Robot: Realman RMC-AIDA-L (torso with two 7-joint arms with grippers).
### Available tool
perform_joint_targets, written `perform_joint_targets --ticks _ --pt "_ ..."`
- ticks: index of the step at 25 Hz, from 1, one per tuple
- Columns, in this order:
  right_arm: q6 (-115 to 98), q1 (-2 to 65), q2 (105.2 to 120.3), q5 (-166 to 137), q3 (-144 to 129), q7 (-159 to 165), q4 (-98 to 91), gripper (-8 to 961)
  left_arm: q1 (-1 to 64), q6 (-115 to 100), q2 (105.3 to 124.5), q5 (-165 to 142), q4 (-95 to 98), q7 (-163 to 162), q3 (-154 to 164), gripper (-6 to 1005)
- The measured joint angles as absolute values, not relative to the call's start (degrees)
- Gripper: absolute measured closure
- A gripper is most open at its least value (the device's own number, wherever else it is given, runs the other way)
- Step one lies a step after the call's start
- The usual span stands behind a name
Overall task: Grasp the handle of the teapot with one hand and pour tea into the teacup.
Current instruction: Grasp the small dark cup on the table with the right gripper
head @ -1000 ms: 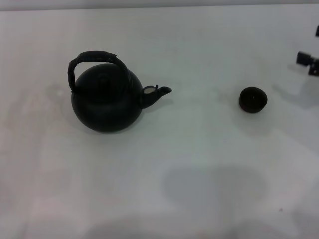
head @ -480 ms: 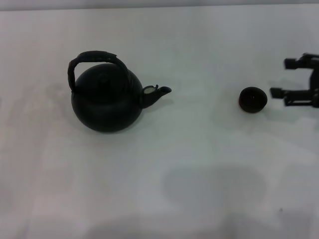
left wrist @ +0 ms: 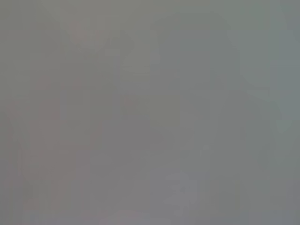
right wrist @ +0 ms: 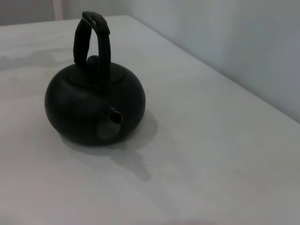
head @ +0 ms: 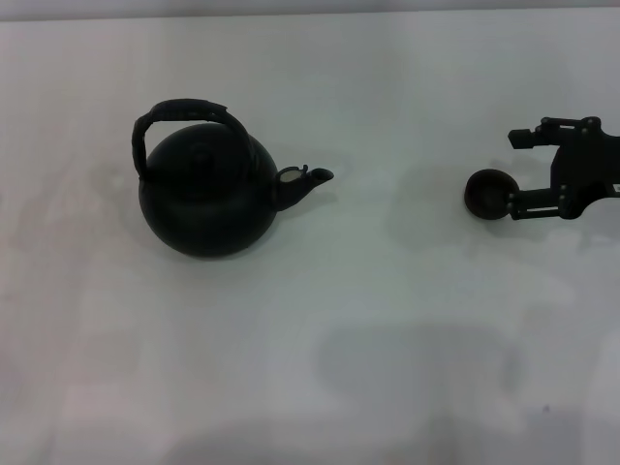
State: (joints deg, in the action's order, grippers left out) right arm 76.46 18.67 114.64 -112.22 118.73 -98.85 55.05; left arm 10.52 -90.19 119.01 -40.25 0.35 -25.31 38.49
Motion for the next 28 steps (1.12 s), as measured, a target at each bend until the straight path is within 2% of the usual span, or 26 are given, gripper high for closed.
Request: perform_joint_targets --ticks 28 --pt "66.21 20.43 114.78 -115.63 110.42 -98.28 52.47 88 10.72 -90.90 118.92 -40.34 0.44 -24.70 38.49 381"
